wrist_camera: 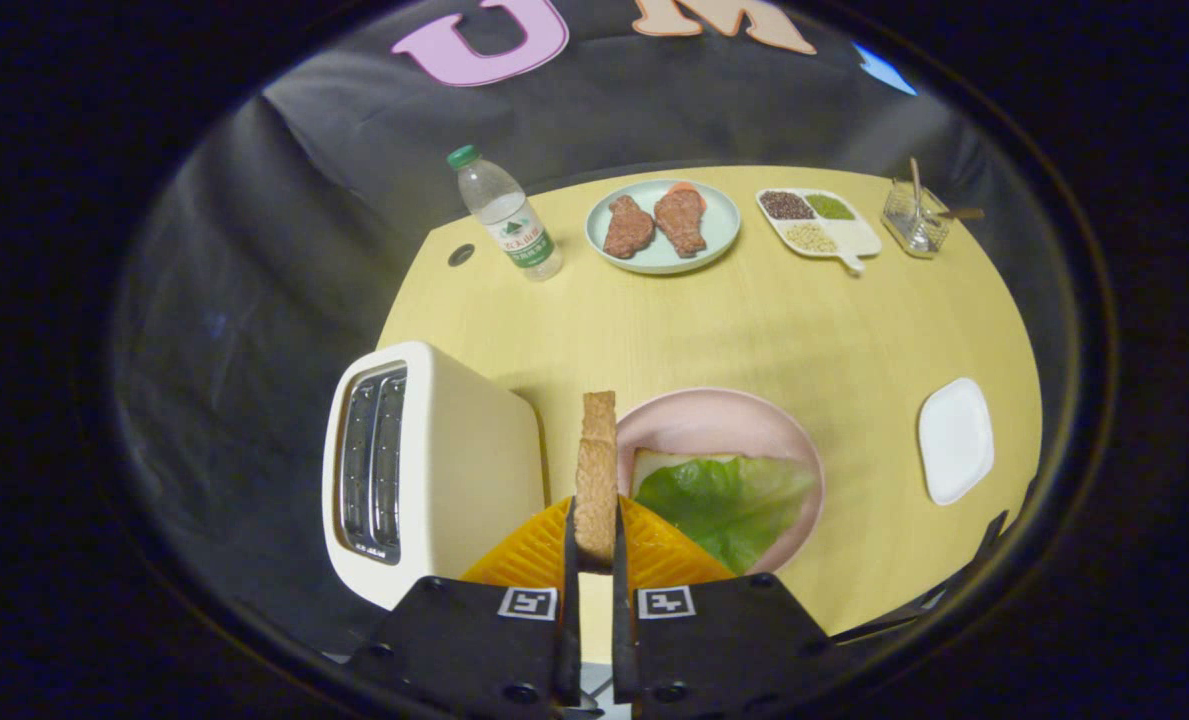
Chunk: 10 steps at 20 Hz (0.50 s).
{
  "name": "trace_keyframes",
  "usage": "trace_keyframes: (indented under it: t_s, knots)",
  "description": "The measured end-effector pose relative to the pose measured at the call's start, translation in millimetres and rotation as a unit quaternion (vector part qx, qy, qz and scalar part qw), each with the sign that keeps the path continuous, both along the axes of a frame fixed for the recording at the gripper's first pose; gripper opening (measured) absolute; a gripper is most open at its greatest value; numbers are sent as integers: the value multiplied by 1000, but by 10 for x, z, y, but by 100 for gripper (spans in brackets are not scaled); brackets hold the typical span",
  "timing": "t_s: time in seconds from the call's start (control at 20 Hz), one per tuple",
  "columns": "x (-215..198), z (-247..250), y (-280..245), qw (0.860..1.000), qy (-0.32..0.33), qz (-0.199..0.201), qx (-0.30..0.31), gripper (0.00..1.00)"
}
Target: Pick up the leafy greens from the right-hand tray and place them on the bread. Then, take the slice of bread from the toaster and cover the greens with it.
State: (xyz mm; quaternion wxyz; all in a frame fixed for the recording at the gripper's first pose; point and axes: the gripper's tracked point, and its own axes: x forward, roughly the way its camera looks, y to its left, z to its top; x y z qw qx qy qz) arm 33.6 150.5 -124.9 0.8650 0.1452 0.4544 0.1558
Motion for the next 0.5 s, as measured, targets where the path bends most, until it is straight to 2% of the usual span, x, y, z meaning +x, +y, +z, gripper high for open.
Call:
trace_keyframes:
  t_s: [0.5]
  knots:
    - [87,-531,-527,997,30,-70,17,15]
